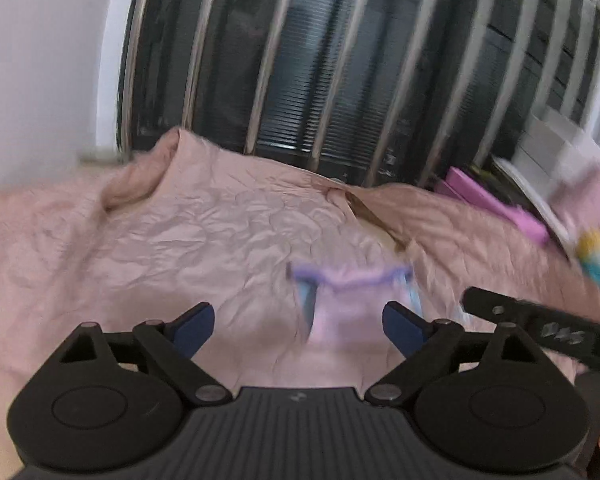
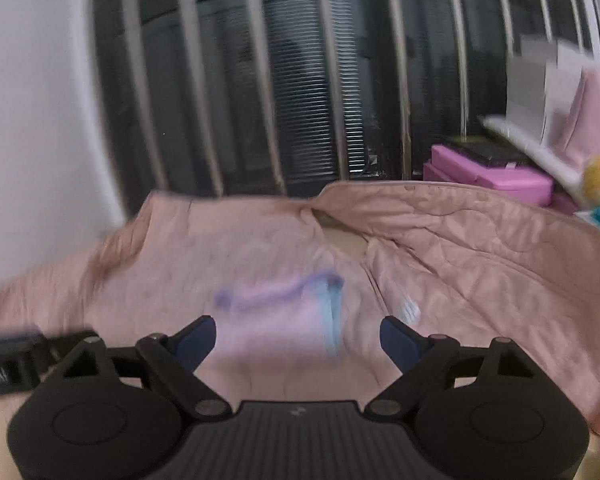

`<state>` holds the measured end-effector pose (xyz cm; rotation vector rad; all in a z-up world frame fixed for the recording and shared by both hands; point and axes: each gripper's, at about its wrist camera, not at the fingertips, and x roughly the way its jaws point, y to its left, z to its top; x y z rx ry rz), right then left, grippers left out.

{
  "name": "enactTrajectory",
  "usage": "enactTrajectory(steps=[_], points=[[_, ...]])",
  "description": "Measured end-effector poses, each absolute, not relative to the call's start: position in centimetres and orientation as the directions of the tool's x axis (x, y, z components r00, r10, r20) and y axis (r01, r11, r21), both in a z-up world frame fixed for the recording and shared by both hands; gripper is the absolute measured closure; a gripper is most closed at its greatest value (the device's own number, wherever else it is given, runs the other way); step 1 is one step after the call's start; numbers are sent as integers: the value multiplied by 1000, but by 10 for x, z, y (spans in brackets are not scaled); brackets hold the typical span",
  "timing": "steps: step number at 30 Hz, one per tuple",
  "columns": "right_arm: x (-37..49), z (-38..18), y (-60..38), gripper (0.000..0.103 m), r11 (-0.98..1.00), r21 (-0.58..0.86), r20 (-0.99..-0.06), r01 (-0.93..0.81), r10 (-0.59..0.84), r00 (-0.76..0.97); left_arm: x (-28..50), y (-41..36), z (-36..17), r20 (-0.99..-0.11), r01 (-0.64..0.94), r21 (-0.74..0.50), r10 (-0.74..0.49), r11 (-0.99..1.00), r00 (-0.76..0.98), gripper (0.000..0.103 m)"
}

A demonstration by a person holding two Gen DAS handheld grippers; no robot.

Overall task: Fold clothes
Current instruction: 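Reach both grippers to the folded pink-and-blue garment and grasp its edges, then lift the garment high with both grippers, letting it unfold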

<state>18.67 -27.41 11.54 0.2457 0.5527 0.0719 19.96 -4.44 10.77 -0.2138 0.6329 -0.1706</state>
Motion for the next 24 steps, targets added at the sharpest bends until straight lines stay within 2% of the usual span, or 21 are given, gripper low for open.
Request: enactTrajectory(steps=[3,5,6,7,10,13,17,18,19,20,21,24], points=[[237,107,-304,15,903,427,-526,39,214,823,244,-47,94,-588,23,-367,-250,930,769,17],[264,94,-318,22,852,520,-528,53,273,804,258,-47,82,-597,2,-418,-277,908,753,24],[275,86,-324,31,830,555,-530,55,302,792,265,-47,76,-601,-9,-443,-290,897,744,27],[285,78,-327,44,812,581,-535,62,324,780,272,-47,70,-605,-20,-467,-303,884,736,31],[314,54,-333,64,763,639,-553,94,371,746,293,-46,52,-613,-55,-537,-345,842,711,41],[333,37,-334,67,754,644,-586,129,378,717,314,-46,33,-615,-93,-602,-387,793,687,41],[349,20,-334,66,708,689,-580,155,410,704,342,-46,9,-612,-146,-678,-443,720,655,41],[352,19,-330,66,720,678,-586,149,407,701,348,-46,4,-608,-157,-695,-457,701,649,48],[354,15,-327,69,723,675,-590,146,410,696,350,-46,1,-596,-157,-711,-470,685,651,66],[357,11,-323,75,722,676,-592,146,416,690,353,-46,-1,-584,-156,-727,-482,669,654,78],[359,7,-322,94,717,683,-585,143,419,695,355,-47,-3,-571,-155,-742,-493,653,656,94],[357,10,-316,97,749,652,-576,120,386,720,359,-49,-5,-543,-134,-761,-510,635,667,100]])
